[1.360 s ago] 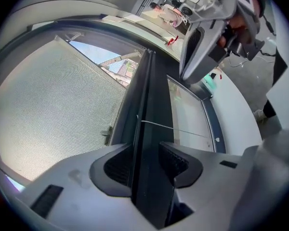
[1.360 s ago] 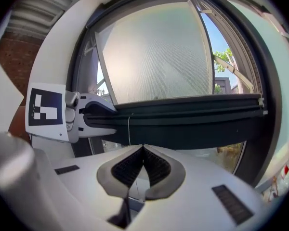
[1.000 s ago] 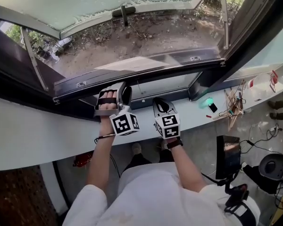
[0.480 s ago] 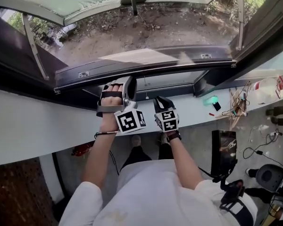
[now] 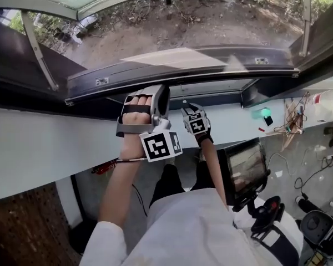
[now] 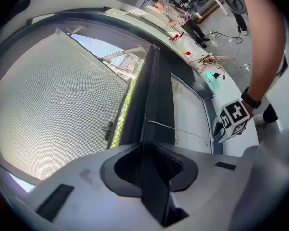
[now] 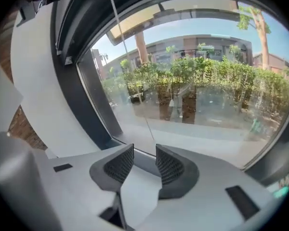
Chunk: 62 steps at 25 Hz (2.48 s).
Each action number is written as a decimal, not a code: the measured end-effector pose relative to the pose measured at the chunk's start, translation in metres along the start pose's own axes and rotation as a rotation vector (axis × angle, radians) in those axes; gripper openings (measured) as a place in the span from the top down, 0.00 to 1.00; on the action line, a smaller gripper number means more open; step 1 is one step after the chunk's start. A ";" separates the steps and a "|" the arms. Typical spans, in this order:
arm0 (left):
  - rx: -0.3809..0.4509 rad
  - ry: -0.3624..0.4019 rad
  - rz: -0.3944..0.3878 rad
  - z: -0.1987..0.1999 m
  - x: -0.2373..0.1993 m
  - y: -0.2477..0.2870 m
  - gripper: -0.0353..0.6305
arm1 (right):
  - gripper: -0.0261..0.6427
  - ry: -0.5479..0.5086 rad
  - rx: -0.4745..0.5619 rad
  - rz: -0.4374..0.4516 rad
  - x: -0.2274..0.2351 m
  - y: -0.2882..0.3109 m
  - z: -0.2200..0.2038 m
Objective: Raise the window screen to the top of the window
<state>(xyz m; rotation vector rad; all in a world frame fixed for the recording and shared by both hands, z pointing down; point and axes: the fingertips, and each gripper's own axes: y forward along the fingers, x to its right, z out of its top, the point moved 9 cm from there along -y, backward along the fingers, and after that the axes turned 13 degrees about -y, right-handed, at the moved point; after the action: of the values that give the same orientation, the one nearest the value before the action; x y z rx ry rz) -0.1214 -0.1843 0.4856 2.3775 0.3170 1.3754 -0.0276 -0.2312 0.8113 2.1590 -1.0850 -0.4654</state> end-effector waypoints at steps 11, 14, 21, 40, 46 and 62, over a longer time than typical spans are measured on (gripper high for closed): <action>0.006 -0.029 -0.004 -0.002 -0.001 0.003 0.85 | 0.86 -0.067 -0.036 -0.035 0.003 0.047 0.005; -0.001 -0.016 -0.016 -0.001 -0.001 0.003 0.85 | 0.86 -0.054 -0.075 -0.010 -0.002 0.031 -0.004; 0.010 0.002 -0.035 -0.003 0.000 0.000 0.85 | 0.86 0.060 -0.077 0.023 -0.015 -0.032 -0.041; 0.042 0.007 -0.023 0.006 -0.009 -0.002 0.85 | 0.86 0.042 -0.023 0.095 -0.066 -0.172 -0.079; 0.052 0.026 -0.039 0.005 -0.011 -0.006 0.85 | 0.86 0.040 -0.019 0.142 -0.072 -0.162 -0.076; 0.118 -0.045 0.030 0.022 -0.048 -0.031 0.85 | 0.86 0.031 0.134 0.191 -0.066 -0.166 -0.044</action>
<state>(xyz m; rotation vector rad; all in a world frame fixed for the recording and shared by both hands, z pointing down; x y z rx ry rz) -0.1268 -0.1787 0.4249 2.5151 0.3607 1.3491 0.0529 -0.0880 0.7278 2.1418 -1.3221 -0.2778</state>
